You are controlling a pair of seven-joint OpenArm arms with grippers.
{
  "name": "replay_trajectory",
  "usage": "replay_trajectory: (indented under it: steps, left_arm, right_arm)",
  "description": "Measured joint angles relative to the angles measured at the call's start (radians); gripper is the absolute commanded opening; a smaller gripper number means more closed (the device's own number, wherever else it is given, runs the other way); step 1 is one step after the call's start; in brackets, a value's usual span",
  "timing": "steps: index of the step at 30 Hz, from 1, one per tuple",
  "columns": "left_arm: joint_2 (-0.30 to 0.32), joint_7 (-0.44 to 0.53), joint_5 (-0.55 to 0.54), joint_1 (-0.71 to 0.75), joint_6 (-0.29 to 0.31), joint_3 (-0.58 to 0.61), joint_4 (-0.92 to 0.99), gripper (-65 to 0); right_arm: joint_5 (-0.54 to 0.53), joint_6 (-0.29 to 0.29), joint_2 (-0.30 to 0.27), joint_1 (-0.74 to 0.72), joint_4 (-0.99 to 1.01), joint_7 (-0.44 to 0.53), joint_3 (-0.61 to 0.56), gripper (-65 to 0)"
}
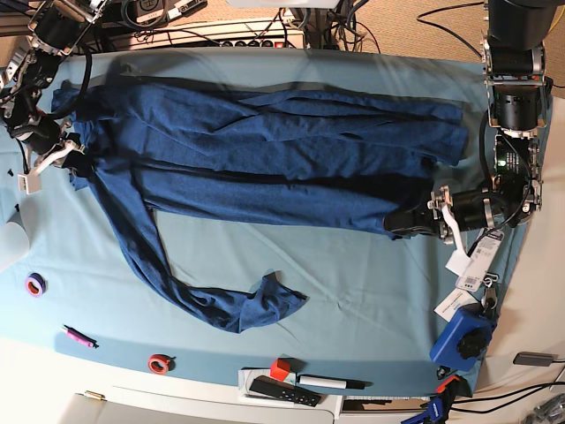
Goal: Layout the t-shirt on the table in an organized manner, then fold the t-shirt properly
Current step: 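Release the folded shirt and withdraw the left gripper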
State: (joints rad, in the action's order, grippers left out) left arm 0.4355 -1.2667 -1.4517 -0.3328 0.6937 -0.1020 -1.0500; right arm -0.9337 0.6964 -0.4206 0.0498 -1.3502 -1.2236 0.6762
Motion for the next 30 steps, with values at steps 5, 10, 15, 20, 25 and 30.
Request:
replay_trajectory:
  steps: [5, 10, 15, 20, 25, 30]
  left_arm:
    - [0.000, -0.016, 0.000, 0.000, 0.000, 0.000, 0.000, -65.0]
    - [0.000, -0.049, 0.000, 0.000, 0.000, 0.000, 0.000, -65.0]
    - [0.000, -0.045, 0.000, 0.000, 0.000, 0.000, 0.000, -65.0]
    - [0.003, 0.009, 0.008, 0.000, 0.000, 0.000, 0.000, -65.0]
    - [0.048, 0.083, 0.104, 0.024, 0.000, 0.000, 0.000, -65.0]
    - [0.068, 0.098, 0.128, 0.053, -0.001, 0.000, 0.000, -65.0]
  right_arm:
    - [0.001, 0.000, 0.000, 0.001, 0.000, -0.045, 0.000, -65.0]
    - [-0.050, 0.001, 0.000, 0.042, 0.000, -0.048, 0.000, -65.0]
    - [-0.082, 0.000, 0.000, 0.081, 0.000, -0.052, 0.000, -65.0]
    - [-0.082, 0.000, 0.000, 0.080, 0.000, -0.052, 0.000, -65.0]
    - [-0.071, 0.000, 0.000, 0.080, 0.000, -0.052, 0.000, -65.0]
    - [-0.044, 0.000, 0.004, 0.080, 0.000, -0.051, 0.000, -65.0]
